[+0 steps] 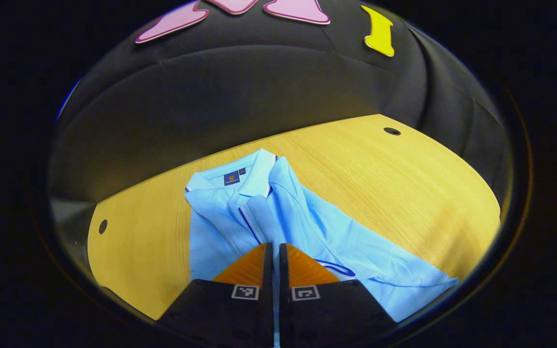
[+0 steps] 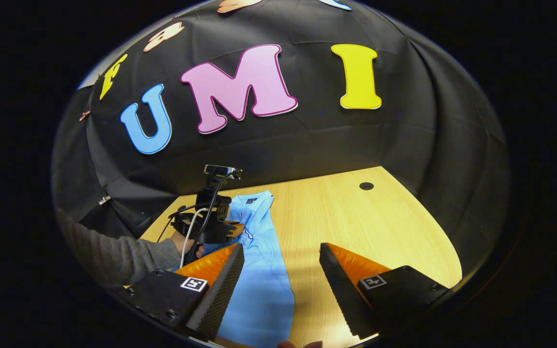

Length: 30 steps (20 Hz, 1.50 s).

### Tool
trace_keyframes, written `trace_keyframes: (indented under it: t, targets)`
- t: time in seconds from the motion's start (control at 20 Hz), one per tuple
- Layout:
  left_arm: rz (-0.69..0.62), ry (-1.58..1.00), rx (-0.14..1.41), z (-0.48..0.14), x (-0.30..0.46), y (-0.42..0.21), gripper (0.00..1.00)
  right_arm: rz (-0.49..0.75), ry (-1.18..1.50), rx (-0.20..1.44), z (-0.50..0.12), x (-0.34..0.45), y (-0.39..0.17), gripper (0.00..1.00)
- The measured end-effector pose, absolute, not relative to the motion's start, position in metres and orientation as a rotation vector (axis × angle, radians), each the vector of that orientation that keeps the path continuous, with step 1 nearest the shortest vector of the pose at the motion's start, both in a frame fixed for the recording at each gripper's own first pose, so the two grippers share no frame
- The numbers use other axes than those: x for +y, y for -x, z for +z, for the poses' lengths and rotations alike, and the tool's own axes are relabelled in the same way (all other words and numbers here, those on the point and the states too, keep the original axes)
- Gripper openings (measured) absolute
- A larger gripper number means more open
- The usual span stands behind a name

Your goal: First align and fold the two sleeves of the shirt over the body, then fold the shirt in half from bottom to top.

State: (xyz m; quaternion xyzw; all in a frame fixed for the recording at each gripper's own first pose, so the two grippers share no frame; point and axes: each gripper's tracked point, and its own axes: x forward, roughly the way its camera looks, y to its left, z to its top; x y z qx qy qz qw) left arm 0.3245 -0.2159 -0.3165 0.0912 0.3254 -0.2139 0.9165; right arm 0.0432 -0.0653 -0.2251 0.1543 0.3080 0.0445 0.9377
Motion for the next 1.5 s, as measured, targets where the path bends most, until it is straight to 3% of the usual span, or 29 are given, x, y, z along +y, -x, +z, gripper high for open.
trace_keyframes:
  t: [0.1, 0.15, 0.55, 0.85, 1.1, 1.5]
  targets:
    - [-0.450, -0.175, 0.671, -0.316, -0.218, -0.324, 0.25, 0.092, -0.318, 0.634, -0.227, -0.064, -0.041, 0.98]
    - [-0.454, -0.166, 0.671, -0.315, -0.219, -0.323, 0.17, 0.093, -0.317, 0.636, -0.227, -0.064, -0.041, 0.98]
    - [-0.398, -0.164, 0.622, -0.299, -0.206, -0.325, 0.82, 0.097, -0.311, 0.644, -0.226, -0.064, -0.031, 0.98]
    - [-0.370, -0.116, 0.507, -0.244, -0.184, -0.293, 0.86, 0.106, -0.290, 0.668, -0.231, -0.060, -0.014, 0.98]
    - [-0.342, -0.085, 0.461, -0.212, -0.138, -0.206, 0.86, 0.127, -0.245, 0.746, -0.247, -0.048, 0.025, 0.98]
    - [-0.256, -0.032, 0.596, -0.242, -0.068, -0.068, 0.86, 0.126, -0.212, 0.932, -0.292, -0.015, 0.099, 0.98]
